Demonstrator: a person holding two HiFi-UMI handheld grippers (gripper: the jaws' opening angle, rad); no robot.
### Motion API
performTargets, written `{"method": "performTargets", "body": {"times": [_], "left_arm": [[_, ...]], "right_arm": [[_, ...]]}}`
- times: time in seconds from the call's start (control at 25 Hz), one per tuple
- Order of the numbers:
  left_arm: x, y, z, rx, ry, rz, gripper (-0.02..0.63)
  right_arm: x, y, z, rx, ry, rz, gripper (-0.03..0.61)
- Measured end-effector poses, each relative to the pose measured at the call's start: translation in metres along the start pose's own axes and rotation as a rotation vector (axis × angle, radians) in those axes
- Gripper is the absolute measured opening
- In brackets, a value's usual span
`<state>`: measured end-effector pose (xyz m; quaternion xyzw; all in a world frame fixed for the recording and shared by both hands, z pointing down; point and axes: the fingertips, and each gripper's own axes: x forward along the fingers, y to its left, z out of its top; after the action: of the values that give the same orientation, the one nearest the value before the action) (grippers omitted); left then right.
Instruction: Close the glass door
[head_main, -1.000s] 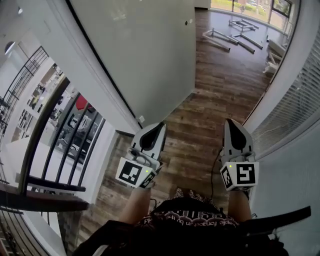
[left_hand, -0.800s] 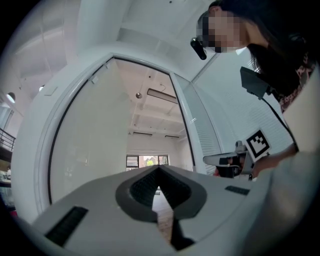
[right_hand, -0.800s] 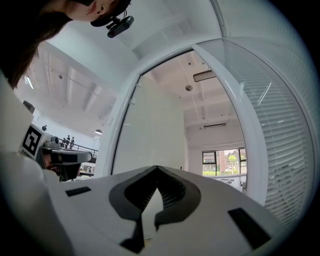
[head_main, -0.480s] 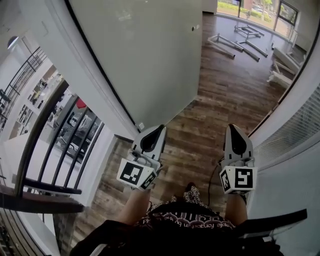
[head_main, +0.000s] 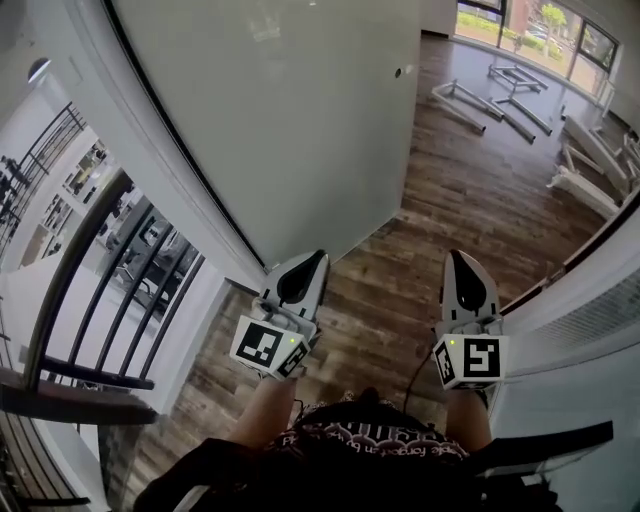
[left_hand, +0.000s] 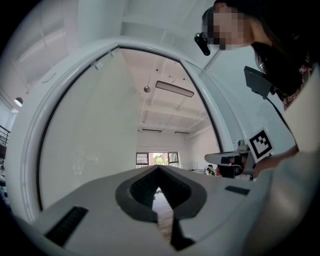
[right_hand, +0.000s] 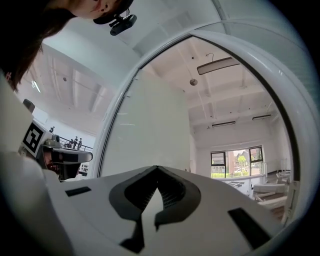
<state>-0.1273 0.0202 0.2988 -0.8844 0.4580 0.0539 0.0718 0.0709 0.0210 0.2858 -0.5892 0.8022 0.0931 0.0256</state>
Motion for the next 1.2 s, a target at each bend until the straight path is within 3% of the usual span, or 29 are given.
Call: {"method": "performTargets", "body": {"times": [0.52,1.2], "left_arm": [[0.076,0.037,-0.009,0.049,0.002,0.029,0.002],[0.225,0.171,-0.036,0.044,-0.026,-0.082,0.002]], "right_arm": [[0.079,-0.034,-0.024,0.052,-0.011,0.028,0.003],[0.261,-0.060,-0.045,0.045,-0.024,-0.057,0.003]]}}
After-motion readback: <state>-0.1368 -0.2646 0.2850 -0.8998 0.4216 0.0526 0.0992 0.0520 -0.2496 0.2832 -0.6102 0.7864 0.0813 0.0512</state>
